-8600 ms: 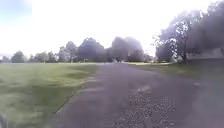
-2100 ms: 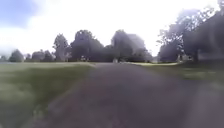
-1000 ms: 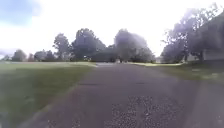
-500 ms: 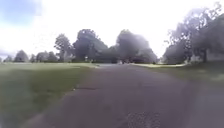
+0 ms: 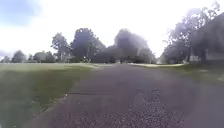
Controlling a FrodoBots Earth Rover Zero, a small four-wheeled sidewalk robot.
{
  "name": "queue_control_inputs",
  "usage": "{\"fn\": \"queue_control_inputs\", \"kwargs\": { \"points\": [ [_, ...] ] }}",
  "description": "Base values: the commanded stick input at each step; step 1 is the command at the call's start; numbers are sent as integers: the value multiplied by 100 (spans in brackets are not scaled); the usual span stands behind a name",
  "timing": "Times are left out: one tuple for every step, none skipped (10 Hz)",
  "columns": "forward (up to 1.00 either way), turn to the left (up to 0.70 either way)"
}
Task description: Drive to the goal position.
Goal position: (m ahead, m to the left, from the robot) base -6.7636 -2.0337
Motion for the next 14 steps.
{"fn": "queue_control_inputs", "kwargs": {
  "points": [
    [70, 0],
    [70, 0],
    [70, 0],
    [70, 0],
    [70, 0],
    [70, 0],
    [70, 0],
    [70, 0],
    [70, 0],
    [70, 0],
    [70, 0],
    [70, 0],
    [70, 0],
    [70, 0]
  ]
}}
